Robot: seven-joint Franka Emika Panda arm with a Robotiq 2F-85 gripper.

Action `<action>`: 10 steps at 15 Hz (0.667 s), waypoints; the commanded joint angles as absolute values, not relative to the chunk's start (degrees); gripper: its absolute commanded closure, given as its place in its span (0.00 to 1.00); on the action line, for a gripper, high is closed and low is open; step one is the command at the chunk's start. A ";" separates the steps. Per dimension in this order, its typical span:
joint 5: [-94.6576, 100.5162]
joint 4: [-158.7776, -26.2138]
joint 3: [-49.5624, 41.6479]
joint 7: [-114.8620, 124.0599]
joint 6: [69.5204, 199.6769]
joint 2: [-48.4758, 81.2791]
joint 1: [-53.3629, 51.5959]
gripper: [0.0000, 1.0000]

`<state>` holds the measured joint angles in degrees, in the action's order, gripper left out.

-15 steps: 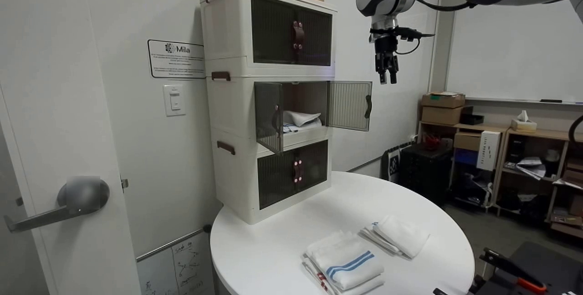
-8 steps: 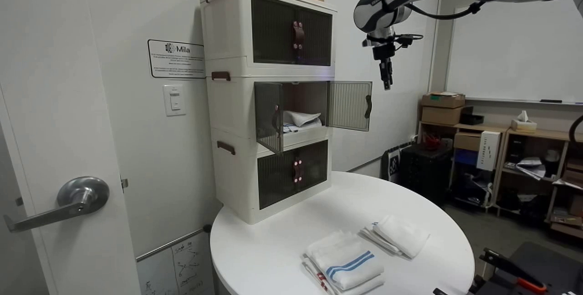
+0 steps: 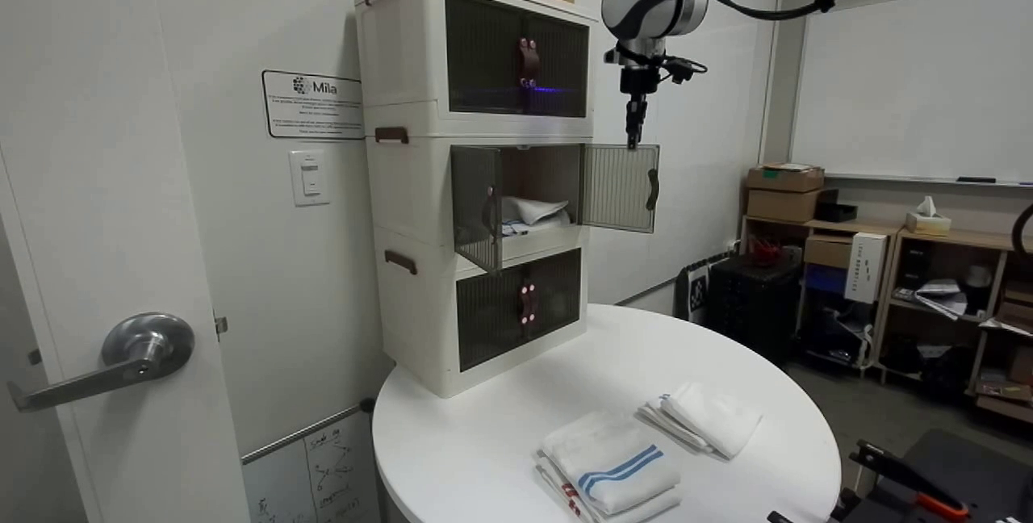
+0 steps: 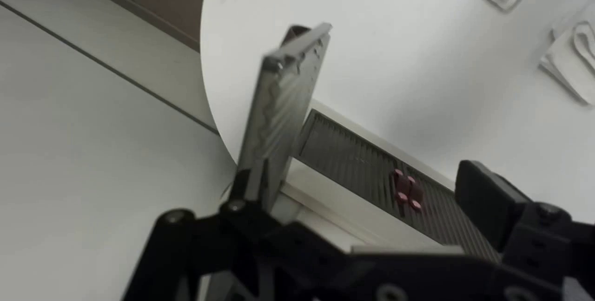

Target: Close the cabinet door

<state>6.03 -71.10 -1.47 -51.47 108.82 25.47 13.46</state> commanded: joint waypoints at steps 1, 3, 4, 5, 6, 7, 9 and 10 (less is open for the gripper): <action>3.10 -73.34 0.32 -51.56 110.57 23.98 13.21 0.00; 2.70 -73.14 1.00 -51.41 110.36 24.18 12.94 0.00; 2.76 -73.10 1.22 -51.34 110.20 24.21 12.86 0.00; 3.02 -72.86 1.29 -51.63 108.75 23.94 12.92 0.00; 2.63 -73.41 1.20 -52.25 107.95 23.17 13.71 0.00; 3.03 -73.12 0.88 -52.40 106.65 22.48 14.01 0.00; 4.52 -72.64 -0.18 -51.21 104.62 21.52 14.56 0.00; 5.91 -72.43 -1.10 -49.94 103.36 21.18 14.69 0.00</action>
